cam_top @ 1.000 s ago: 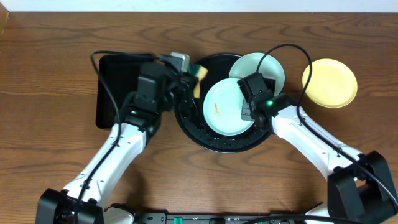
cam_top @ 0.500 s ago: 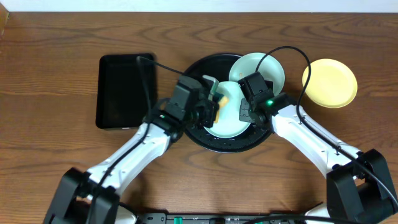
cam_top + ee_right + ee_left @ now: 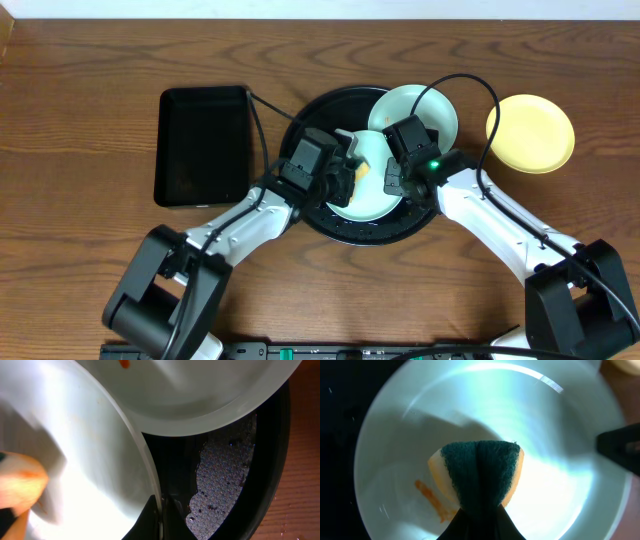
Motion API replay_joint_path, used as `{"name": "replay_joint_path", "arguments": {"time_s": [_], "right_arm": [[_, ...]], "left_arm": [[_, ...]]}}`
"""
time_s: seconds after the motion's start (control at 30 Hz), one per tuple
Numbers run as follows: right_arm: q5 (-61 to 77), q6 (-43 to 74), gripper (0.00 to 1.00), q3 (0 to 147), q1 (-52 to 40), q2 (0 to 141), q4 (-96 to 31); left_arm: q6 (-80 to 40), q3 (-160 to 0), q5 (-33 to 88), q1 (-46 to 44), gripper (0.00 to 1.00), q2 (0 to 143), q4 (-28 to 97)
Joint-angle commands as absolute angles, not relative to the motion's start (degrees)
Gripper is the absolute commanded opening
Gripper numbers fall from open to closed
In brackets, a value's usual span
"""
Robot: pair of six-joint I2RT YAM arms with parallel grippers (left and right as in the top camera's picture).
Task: Clean dirty plates on tray and stack at the side
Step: 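Scrub the blue plate's surface with the sponge in the left gripper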
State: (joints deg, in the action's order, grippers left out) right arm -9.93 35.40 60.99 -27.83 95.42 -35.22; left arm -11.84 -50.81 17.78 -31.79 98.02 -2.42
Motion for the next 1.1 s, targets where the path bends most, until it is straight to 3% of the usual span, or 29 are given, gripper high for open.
{"name": "replay_joint_path", "arguments": {"time_s": [0.0, 1.07], "right_arm": [[-10.04, 35.07, 0.01, 60.88, -27.18, 95.59, -35.0], [-10.0, 35.07, 0.01, 60.9, -27.18, 95.59, -34.87]], "left_arm": [[-11.92, -50.85, 17.3, -32.12, 0.07, 99.83, -2.72], [-11.49, -50.85, 10.66, -32.58, 0.08, 102.98, -2.24]]}}
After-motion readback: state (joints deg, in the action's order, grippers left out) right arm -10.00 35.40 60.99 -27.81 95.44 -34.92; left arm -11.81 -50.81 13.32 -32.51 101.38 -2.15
